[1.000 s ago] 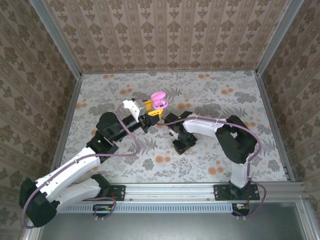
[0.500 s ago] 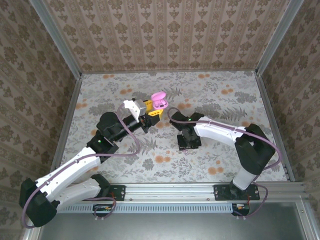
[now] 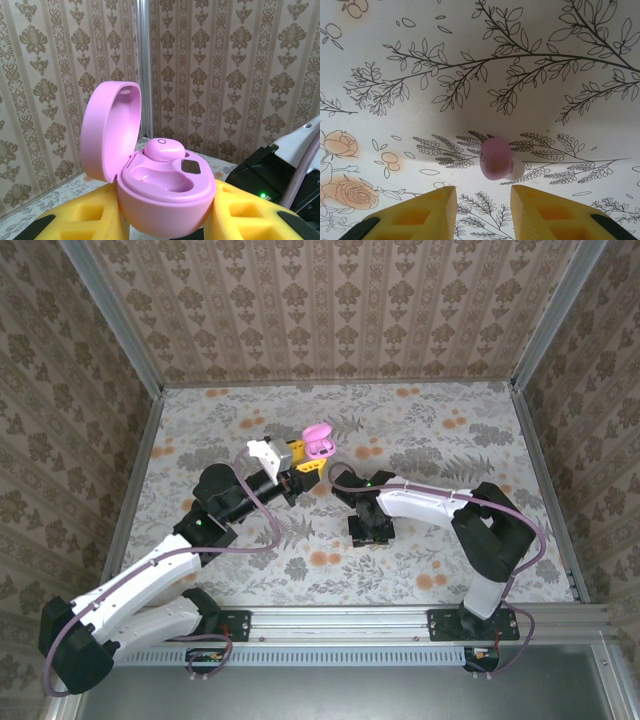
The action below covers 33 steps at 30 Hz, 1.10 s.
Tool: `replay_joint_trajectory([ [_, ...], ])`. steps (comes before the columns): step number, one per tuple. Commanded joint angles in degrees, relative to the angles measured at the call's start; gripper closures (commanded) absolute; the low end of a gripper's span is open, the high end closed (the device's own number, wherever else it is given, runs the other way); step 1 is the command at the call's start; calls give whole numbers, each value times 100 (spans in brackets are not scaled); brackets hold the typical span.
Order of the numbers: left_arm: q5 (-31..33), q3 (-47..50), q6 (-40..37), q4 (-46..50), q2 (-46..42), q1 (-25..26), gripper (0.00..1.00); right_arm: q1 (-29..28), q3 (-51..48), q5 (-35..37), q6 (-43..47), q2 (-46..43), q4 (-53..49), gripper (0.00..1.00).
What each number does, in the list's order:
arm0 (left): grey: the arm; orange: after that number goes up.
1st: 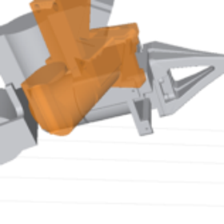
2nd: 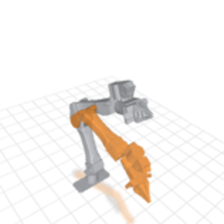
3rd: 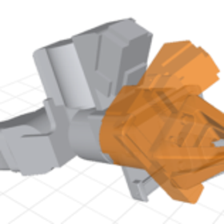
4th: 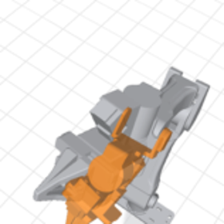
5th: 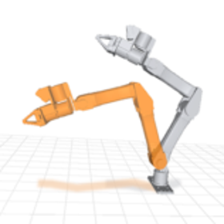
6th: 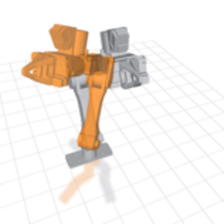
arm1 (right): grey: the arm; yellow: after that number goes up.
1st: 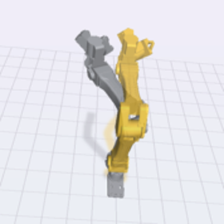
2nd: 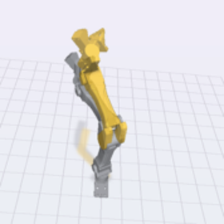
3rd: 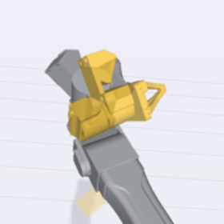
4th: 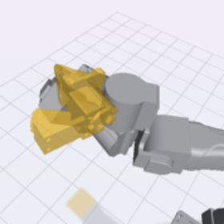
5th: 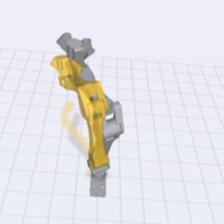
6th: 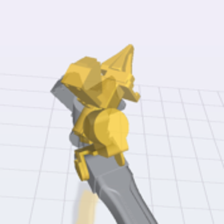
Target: Insert wireless bluetooth earbuds into charging case
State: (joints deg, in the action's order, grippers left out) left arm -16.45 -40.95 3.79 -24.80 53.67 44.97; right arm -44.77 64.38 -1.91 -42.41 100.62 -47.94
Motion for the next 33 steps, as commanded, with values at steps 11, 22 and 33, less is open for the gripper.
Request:
replay_joint_trajectory([
  [11, 35, -185, -49, -12, 34, 24, 64, -39, 158, 270, 51, 295, -113, 64],
  [22, 36, -179, -38, -3, 30, 25, 64, -36, 169, 464, 152, 392, -105, 64],
  [33, 55, -181, -28, 22, 12, 33, 64, 3, 276, 596, 345, 524, -162, 68],
])
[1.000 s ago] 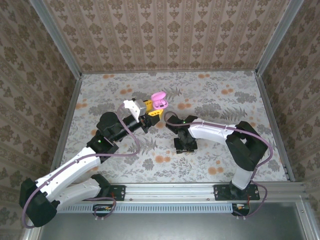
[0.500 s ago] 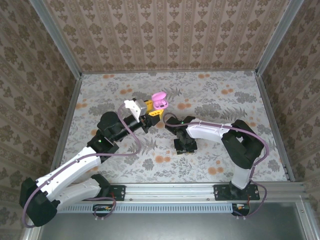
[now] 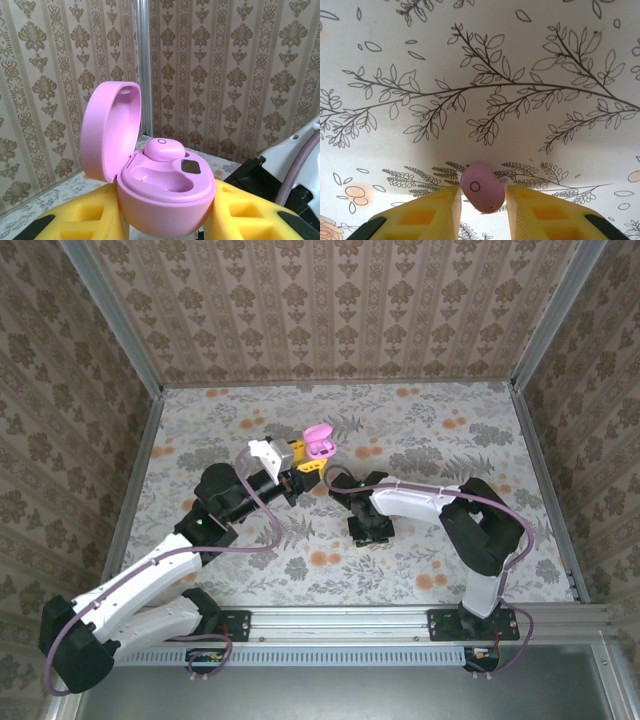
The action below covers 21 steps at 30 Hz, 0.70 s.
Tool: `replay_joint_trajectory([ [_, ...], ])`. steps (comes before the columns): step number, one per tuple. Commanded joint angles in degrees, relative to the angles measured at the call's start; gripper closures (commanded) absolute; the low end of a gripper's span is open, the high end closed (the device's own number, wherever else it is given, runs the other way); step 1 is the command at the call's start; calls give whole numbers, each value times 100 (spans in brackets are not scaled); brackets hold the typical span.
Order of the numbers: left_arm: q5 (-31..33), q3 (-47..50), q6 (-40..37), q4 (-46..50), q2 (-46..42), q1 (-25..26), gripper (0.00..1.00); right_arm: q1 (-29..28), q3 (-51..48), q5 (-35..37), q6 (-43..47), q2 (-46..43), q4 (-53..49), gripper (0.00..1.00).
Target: Insert wireless bluetooth earbuds into charging case
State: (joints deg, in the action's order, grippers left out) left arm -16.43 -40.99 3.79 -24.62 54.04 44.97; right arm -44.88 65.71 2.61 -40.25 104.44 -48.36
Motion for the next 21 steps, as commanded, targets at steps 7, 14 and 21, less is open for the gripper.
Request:
replay_joint_trajectory([
  [7, 63, -169, -27, 8, -27, 36, 64, 15, 262, 149, 295, 183, -178, 70],
  [14, 95, -171, -32, 2, -25, 30, 64, 23, 337, 122, 373, 235, -192, 72],
  [21, 99, -181, -25, 6, -2, 33, 63, 17, 350, -94, 404, 95, -181, 71],
])
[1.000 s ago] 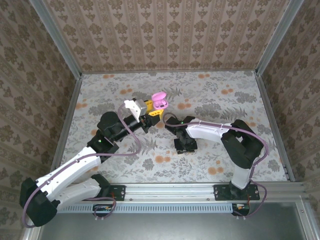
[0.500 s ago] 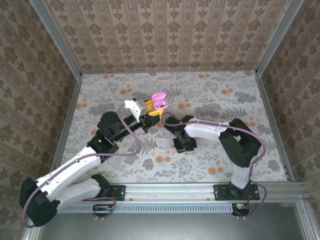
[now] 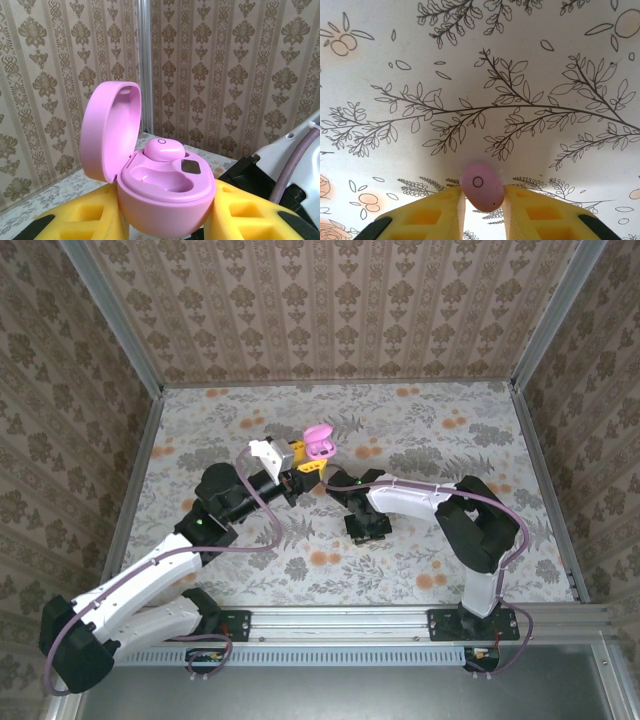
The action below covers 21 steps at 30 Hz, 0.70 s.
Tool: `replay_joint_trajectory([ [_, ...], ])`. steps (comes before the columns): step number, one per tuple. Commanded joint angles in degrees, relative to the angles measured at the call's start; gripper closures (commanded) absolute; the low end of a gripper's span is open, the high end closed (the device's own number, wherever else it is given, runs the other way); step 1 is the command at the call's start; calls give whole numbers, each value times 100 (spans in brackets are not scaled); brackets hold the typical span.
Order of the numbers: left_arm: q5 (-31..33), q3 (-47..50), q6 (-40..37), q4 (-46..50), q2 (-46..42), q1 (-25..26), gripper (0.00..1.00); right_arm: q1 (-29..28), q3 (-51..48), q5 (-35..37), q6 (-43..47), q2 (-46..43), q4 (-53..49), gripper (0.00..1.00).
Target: Insert wireless bluetooth earbuds into charging case
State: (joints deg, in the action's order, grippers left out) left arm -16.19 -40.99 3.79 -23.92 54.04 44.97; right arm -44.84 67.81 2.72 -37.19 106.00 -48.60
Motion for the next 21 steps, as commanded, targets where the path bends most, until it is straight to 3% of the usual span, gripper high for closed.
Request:
replay_joint_trajectory([
  [1, 80, -176, -24, -69, 1, 34, 63, 18, 145, -168, 105, -91, -137, 71],
  [21, 27, -210, 48, -156, 99, 44, 63, -6, 241, -255, 199, -259, -291, 68],
])
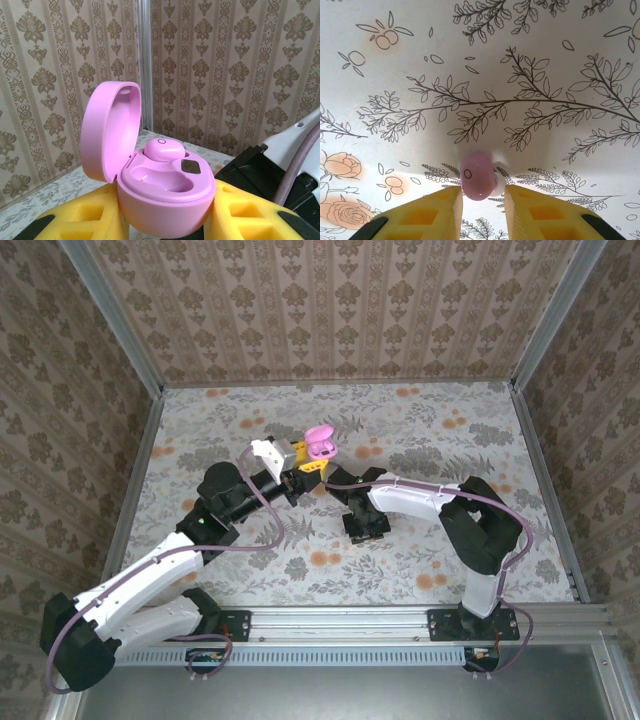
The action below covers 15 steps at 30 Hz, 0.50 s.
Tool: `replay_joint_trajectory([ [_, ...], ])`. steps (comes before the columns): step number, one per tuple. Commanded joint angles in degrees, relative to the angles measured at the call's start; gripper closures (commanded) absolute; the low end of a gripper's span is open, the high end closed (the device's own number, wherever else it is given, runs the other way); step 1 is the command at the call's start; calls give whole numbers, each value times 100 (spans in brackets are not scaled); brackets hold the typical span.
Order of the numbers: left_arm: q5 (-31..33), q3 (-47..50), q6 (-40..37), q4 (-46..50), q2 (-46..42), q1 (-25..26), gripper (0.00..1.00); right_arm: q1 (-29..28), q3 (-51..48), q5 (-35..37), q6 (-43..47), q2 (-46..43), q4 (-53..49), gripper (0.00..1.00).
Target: Insert wireless bluetooth earbuds into charging case
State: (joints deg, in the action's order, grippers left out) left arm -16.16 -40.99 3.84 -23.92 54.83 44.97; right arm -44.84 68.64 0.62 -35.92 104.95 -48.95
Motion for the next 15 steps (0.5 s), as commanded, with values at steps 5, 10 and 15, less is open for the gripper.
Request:
replay_joint_trajectory([
  [5, 32, -216, 40, -147, 6, 47, 63, -7, 196, 5, 126, -116, -275, 68],
  [10, 39, -218, 41, -139, 2, 41, 63, -4, 320, 9, 299, 21, -347, 66],
  [15, 42, -222, 39, -130, -4, 55, 63, -7, 420, -7, 325, 98, -389, 70],
])
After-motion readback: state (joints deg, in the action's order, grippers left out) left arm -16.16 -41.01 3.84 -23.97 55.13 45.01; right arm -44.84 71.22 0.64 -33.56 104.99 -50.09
